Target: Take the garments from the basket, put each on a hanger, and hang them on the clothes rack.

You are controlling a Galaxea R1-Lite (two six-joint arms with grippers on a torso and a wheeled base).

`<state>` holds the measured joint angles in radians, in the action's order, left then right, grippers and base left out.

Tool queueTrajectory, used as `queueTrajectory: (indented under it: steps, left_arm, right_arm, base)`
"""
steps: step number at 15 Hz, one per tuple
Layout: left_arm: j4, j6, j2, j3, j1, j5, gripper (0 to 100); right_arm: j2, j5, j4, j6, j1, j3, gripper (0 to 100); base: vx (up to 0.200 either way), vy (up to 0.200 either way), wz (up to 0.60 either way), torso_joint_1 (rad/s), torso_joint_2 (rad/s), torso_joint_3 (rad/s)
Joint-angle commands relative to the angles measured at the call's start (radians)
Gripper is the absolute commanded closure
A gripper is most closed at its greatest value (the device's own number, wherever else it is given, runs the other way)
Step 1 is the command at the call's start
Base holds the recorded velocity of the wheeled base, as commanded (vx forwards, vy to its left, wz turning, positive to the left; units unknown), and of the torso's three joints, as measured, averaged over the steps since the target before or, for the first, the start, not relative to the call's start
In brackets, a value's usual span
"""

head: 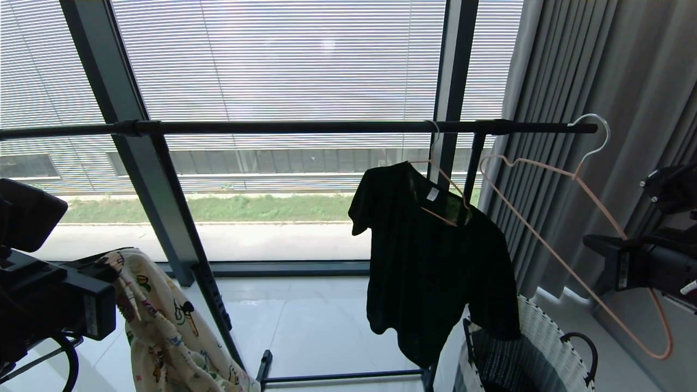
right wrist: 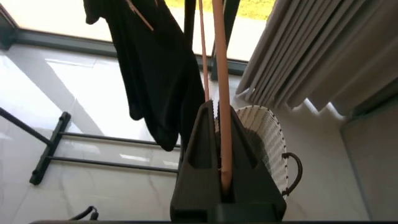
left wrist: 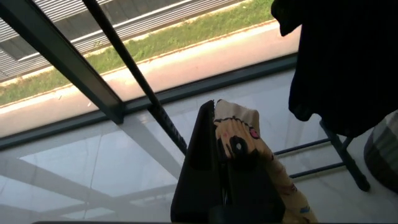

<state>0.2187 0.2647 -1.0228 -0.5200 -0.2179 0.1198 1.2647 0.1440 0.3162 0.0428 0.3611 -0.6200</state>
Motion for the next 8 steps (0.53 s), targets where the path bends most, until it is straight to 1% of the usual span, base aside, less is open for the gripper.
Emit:
queueTrajectory:
  steps: [1, 2, 4, 5, 8]
  left_arm:
    - [0.001, 0.002, -0.008, 0.005, 0.000, -0.002, 100]
    - [0.001, 0.007, -0.008, 0.009, 0.000, -0.003, 100]
    - [0.001, 0.007, -0.022, 0.018, 0.000, -0.014, 100]
    - [0.001, 0.007, -0.039, 0.014, -0.015, -0.035, 100]
    - [0.001, -0.001, -0.123, -0.055, -0.043, -0.028, 100]
  right_arm:
    - [-0.007, -0.001, 0.000, 0.000, 0.002, 0.000, 100]
    - [-0.010, -0.006, 0.000, 0.000, 0.012, -0.003, 100]
    - [-0.041, -0.021, -0.002, 0.000, 0.073, -0.007, 100]
    - [-0.067, -0.037, -0.014, 0.003, 0.157, 0.000, 100]
    - [-0.085, -0.043, -0.023, 0.011, 0.388, 0.043, 100]
  base:
    - [-0.200, 0.000, 0.00, 0.002, 0.01, 0.002]
    - [0.000, 0.000, 0.00, 0.000, 0.00, 0.000]
    - [0.000, 0.000, 0.00, 0.000, 0.00, 0.000]
    - [0.000, 0.000, 0.00, 0.000, 0.00, 0.000]
    - [0.000, 0.000, 0.00, 0.000, 0.00, 0.000]
